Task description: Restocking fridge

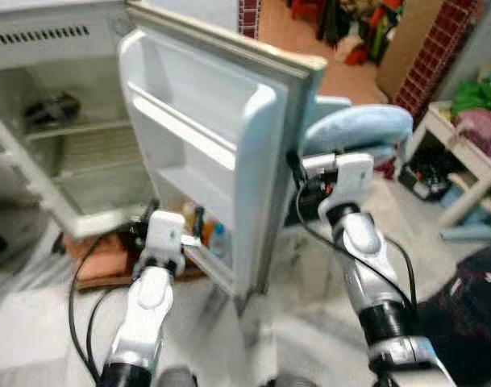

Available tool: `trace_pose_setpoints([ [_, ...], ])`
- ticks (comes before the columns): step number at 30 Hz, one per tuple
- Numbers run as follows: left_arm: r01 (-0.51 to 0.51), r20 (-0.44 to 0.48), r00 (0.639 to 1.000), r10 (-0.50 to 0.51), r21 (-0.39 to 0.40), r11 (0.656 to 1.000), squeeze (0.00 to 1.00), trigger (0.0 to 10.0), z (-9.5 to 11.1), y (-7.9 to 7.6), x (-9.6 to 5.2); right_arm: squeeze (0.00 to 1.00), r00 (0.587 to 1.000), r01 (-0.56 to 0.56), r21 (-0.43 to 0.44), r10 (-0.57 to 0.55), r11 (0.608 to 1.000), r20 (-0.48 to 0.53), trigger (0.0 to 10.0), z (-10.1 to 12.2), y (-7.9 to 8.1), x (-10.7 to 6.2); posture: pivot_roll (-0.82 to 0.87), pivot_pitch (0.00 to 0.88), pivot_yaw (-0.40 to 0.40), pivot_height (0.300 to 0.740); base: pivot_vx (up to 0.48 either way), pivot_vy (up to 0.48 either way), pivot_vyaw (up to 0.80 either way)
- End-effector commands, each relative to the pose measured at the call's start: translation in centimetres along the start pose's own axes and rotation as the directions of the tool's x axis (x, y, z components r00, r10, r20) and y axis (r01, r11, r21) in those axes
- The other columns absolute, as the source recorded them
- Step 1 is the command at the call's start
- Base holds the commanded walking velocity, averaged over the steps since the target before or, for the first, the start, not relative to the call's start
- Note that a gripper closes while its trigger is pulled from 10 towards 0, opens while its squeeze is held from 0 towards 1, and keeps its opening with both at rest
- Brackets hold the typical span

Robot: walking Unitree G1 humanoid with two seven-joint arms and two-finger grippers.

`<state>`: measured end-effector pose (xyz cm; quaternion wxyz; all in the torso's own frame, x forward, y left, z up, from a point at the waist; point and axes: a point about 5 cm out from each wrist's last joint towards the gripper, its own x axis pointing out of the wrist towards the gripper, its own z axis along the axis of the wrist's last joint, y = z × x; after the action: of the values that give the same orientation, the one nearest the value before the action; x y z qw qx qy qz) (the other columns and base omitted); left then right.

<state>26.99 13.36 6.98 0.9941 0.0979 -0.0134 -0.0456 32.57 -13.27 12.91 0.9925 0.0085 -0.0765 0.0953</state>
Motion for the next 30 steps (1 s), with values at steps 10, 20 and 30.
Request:
trace_pose_setpoints([
  [10, -0.027, -0.186, 0.983, 0.002, -0.129, 0.991, 0.0, 10.0, -1.8, -0.4, -1.3, 0.0, 0.993, -0.112, 0.058, 0.114, 0.992, -0.027, 10.0, -0.2, -0.1, 0.6, 0.15, 0.035, -0.019, 0.74, 0.0, 0.0, 0.0],
  [20, 0.098, -0.255, 0.957, -0.139, -0.167, 0.981, 0.0, 10.0, -1.9, -2.6, -2.0, 0.0, 0.99, -0.131, 0.041, 0.128, 0.991, 0.056, 10.0, 1.7, 0.3, 2.5, 0.16, 0.038, -0.022, 0.74, 0.0, 0.0, 0.48],
  [30, 0.131, -0.296, 0.939, -0.174, -0.159, 0.979, 0.0, 10.0, -2.2, -2.9, -2.2, 0.0, 0.69, -0.711, 0.344, 0.702, 0.613, 0.176, 10.0, 4.0, 6.0, -0.9, 0.15, 0.041, -0.02, 0.74, 0.0, 0.0, 0.16],
])
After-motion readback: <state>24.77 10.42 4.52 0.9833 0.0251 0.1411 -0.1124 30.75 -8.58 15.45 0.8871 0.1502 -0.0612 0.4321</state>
